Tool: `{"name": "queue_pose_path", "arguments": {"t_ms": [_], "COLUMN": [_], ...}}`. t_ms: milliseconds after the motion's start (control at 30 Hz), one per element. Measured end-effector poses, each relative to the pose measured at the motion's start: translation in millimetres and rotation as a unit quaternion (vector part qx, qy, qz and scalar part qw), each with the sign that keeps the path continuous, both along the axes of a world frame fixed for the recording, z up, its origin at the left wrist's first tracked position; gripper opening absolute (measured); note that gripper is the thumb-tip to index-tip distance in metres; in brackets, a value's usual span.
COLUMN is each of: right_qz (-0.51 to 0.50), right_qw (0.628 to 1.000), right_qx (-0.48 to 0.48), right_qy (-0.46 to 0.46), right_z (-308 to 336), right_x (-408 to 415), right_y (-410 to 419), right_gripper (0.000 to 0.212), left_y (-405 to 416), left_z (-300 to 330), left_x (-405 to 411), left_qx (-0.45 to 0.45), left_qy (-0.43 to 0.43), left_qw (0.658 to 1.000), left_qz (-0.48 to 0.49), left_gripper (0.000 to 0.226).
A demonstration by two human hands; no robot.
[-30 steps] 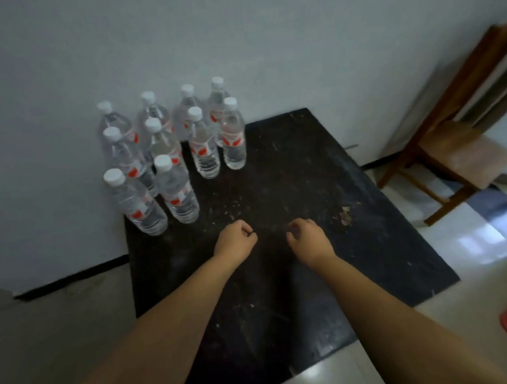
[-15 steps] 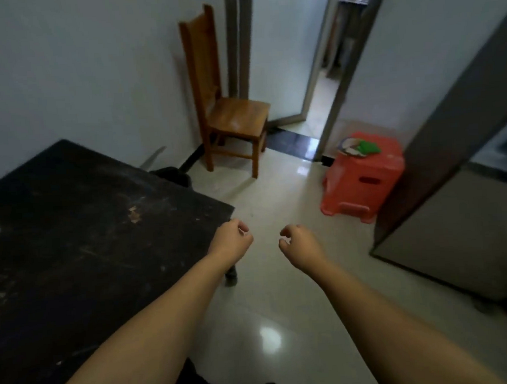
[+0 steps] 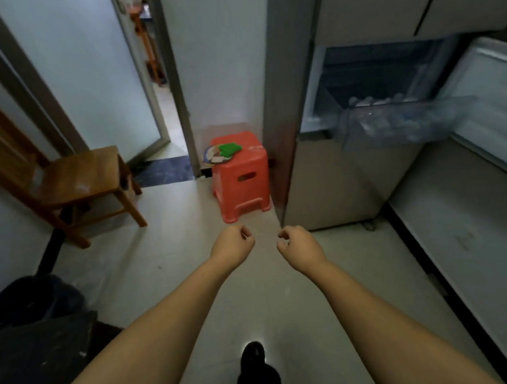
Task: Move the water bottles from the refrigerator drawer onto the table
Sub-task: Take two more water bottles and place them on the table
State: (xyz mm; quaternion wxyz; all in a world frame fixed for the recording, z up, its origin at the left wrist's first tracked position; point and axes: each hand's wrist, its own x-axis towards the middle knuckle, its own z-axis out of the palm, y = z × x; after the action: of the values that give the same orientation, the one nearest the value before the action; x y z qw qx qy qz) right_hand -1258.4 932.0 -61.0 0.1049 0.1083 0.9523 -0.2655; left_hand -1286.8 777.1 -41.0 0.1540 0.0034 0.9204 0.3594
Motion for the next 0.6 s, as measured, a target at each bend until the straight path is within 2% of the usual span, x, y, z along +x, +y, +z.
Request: {"name": "queue_pose_path", "arguments": {"t_ms": [167,300,367,500,600], "right_qz": [-0.093,-0.178,-0.21,-0.26,-0.278], "right_qw": [0.996,0.983,0.977,0.965,0.959], "right_qx": [-0.006,-0.007,-0.011,-0.02,-0.019], "right_qy": [0.016,0.044,0.046,0.044,0.051], "right_z": [15,25,24,22,23], "right_x": [-46,-69,-74,-83,-97], "right_y": [70,120,141,182,217], "right_gripper": [0.031,0.029,0.028,0.026,0.025], "left_y": [67,124,153,209,247], "left_z": [11,15,15,10,8], "left_x": [-75,-119,-132,-148,-165], "left_qx": [-0.004,-0.014,-0.019,-0.012,-0.007], "left_qy": [0.013,0.032,0.037,0.027,0.027], "left_qw": [0.995,0.984,0.978,0.964,0.96], "left_qz": [-0.098,-0.172,-0.207,-0.264,-0.28], "left_gripper": [0.005,0.016,0.019,0.008,0.009]}}
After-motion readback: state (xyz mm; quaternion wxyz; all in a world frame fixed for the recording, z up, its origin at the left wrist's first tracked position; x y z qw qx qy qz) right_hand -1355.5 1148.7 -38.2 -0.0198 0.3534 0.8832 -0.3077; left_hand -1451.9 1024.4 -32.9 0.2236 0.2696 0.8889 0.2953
